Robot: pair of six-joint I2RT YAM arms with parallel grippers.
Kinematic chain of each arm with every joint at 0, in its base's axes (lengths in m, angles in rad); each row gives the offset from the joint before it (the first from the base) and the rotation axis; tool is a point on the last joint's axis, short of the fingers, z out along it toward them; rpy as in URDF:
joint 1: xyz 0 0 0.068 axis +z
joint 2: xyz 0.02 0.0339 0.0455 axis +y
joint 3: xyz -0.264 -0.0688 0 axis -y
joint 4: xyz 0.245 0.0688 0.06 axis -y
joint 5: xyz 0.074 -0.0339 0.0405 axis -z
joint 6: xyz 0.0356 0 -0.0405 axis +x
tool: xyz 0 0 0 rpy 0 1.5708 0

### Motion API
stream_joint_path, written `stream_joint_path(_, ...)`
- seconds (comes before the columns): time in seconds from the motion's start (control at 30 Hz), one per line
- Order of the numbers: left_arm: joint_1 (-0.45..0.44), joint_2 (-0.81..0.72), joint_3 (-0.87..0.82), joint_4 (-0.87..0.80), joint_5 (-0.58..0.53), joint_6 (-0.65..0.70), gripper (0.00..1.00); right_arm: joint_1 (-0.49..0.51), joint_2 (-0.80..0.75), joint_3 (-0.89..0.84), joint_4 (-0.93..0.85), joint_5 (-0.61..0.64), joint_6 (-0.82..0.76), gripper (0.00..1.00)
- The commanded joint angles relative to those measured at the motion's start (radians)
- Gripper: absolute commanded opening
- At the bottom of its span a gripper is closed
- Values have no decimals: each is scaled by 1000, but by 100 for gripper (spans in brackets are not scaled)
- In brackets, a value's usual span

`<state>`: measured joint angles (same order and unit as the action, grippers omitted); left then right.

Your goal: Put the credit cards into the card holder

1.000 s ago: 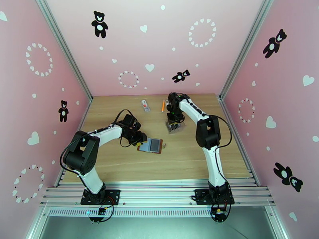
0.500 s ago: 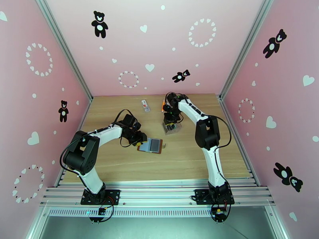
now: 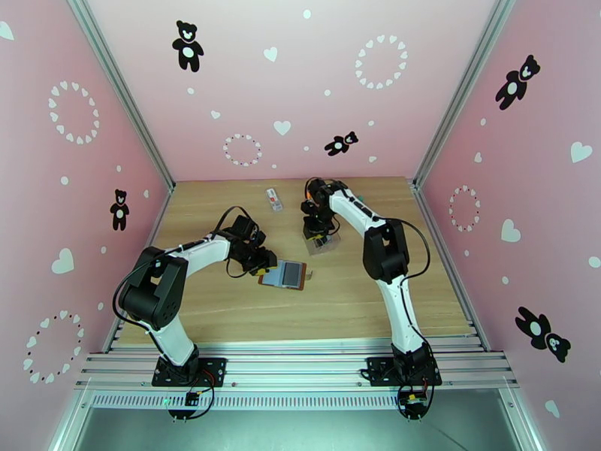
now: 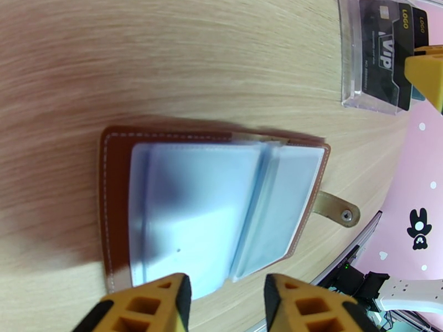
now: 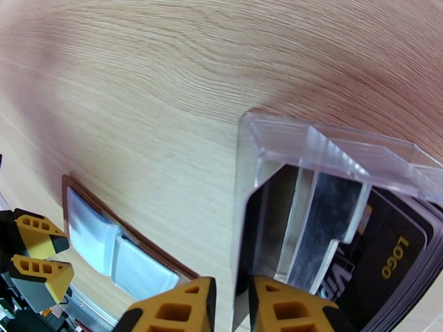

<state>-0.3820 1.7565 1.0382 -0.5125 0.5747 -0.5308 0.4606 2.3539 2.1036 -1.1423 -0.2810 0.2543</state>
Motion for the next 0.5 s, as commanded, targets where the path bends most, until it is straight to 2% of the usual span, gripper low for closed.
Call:
stream_joint_path(0.0, 6, -10, 5, -13, -8, 8, 41, 8, 31, 32, -31, 57, -2, 22)
stream_joint_path(0.2, 6, -8, 8, -12, -10, 5, 41, 8, 27, 56, -34, 128, 13, 21)
stream_joint_path(0.3, 6, -8, 6, -9, -9, 3, 41, 8, 24, 71, -37, 144, 14, 17)
stream_joint_path(0.47, 6, -11, 5, -8, -10, 2, 41, 11, 14, 87, -42, 128, 7, 1)
